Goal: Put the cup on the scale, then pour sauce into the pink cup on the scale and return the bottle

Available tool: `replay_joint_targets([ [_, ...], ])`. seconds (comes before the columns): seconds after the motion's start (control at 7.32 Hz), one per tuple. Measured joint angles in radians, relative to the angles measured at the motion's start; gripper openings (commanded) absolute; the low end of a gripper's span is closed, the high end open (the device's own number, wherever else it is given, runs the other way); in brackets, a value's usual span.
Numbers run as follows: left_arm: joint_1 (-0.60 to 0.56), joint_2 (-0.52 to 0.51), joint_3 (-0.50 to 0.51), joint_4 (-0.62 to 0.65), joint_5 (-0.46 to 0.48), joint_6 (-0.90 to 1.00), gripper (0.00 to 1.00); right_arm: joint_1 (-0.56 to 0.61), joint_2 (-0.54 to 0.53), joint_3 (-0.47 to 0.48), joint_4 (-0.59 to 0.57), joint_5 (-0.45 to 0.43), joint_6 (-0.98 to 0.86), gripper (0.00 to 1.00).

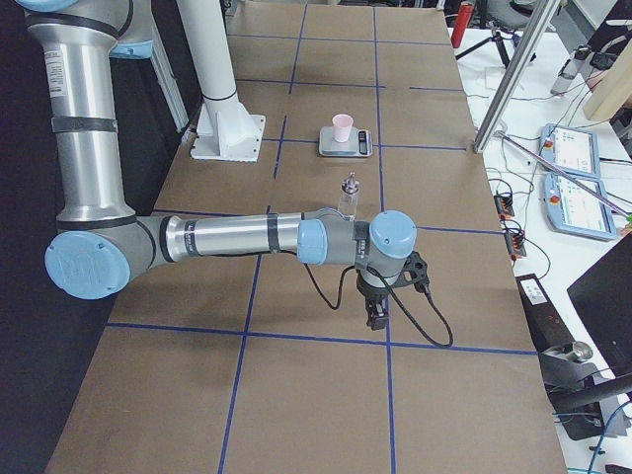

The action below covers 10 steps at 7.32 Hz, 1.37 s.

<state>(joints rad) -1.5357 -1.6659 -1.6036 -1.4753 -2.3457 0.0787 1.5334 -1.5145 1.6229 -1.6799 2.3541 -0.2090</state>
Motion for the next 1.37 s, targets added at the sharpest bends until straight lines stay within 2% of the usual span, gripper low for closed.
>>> replay_joint_targets([
  [0.68, 0.002, 0.015, -0.069, 0.023, 0.002, 0.0, 1.0, -0.023, 0.003, 0.009, 0.001, 0.0, 0.003, 1.0],
  [1.37, 0.004, 0.025, -0.071, 0.024, 0.002, 0.001, 1.0, -0.024, 0.008, -0.003, 0.001, 0.0, 0.0, 1.0],
])
